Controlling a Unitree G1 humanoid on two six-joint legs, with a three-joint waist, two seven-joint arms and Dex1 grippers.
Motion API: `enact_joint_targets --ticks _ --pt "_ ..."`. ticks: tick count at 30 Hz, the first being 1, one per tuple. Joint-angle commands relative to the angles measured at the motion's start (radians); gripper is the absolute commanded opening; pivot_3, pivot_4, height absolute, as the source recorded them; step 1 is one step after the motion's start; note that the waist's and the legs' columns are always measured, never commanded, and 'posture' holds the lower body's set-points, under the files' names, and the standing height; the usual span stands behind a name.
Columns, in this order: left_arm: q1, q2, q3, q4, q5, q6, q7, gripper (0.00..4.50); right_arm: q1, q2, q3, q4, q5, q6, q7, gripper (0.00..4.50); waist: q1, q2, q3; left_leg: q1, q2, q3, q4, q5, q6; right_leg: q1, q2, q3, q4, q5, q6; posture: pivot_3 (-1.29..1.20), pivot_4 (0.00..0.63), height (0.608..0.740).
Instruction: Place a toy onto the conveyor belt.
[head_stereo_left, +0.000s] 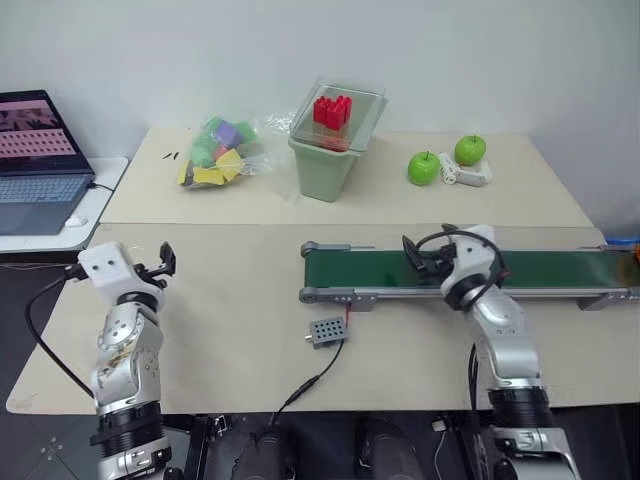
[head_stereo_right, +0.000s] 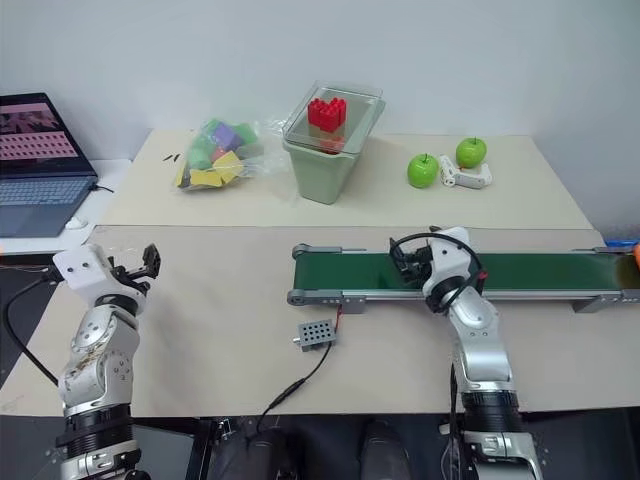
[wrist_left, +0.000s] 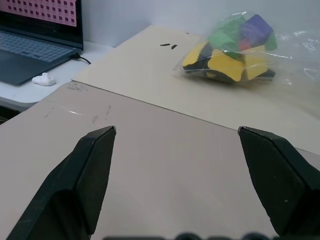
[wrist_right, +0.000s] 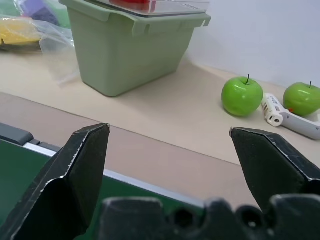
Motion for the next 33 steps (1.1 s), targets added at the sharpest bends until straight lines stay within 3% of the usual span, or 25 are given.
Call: enact_joint_targets --ticks 1,33 --pt "-0.011 0.008 0.004 -0.034 0.001 -0.032 0.004 4.17 -0.016 -0.001 -0.009 -0.004 0.002 -0.047 0.006 4.50 0.000 0.000 0.000 0.000 0.000 0.000 0.000 0.000 0.000 0.000 0.000 0.000 0.000 0.000 0.000 0.00 0.150 0.740" --pt "-0.059 -0.052 -0.070 0.013 0.039 -0.117 0.060 4.17 -0.086 -0.030 -0.022 0.117 -0.022 -0.096 0.006 4.50 -0.007 0.000 0.000 0.000 0.000 0.000 -0.001 0.000 0.000 0.000 0.000 0.000 0.000 0.001 -0.001 0.00 0.150 0.740"
